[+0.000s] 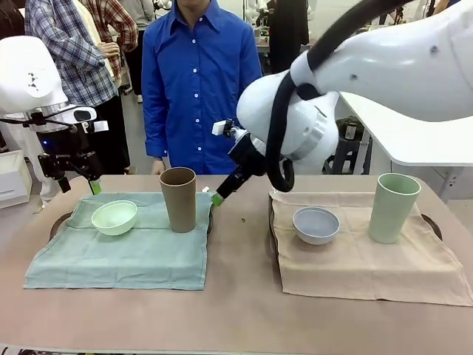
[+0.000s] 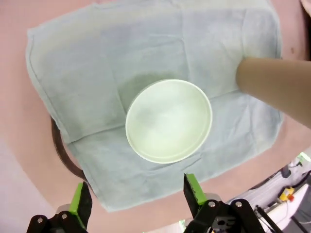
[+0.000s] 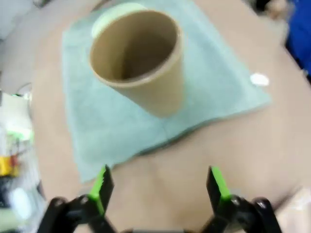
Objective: Set up a tray with a mat and arrange the tableware.
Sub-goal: Place the Picnic Bowl and Reusable plastic cup back onto the Handle tray in front of the human's position.
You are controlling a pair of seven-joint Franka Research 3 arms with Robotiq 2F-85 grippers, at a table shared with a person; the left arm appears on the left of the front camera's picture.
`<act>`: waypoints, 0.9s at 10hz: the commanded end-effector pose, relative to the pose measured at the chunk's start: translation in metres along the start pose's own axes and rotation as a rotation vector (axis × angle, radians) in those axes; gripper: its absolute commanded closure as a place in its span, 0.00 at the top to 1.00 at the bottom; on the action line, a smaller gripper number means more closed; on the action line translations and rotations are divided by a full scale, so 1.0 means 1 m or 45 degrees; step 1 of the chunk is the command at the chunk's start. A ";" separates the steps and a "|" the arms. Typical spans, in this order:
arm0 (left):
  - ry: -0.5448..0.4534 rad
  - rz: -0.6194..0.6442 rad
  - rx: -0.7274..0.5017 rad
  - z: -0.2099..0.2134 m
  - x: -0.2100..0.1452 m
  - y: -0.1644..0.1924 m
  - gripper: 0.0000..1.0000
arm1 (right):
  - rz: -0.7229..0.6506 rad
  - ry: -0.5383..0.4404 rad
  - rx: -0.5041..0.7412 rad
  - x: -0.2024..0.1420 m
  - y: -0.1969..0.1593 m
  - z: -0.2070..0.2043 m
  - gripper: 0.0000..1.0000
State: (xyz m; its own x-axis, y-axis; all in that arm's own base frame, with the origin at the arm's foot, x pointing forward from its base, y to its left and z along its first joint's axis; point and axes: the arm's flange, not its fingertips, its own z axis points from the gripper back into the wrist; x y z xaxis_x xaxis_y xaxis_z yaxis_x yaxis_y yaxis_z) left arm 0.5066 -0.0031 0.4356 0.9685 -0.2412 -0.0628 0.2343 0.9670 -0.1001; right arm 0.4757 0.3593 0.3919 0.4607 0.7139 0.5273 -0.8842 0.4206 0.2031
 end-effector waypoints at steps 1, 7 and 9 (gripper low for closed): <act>-0.012 -0.078 0.058 0.016 -0.004 -0.018 1.00 | -0.393 0.227 -0.142 0.029 0.019 0.040 1.00; -0.102 -0.154 0.236 0.086 -0.005 -0.084 1.00 | -0.616 0.346 -0.196 0.077 0.121 0.135 1.00; -0.096 -0.100 0.257 0.088 0.001 -0.087 1.00 | -0.692 0.484 -0.262 0.087 0.137 0.149 1.00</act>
State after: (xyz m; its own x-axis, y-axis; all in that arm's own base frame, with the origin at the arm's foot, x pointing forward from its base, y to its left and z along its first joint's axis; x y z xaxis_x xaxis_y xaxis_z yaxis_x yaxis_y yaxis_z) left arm 0.4919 -0.0788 0.5328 0.9376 -0.3456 0.0381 0.3424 0.9369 0.0708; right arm 0.3660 0.3988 0.5950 0.8356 0.5330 0.1333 -0.5494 0.8106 0.2028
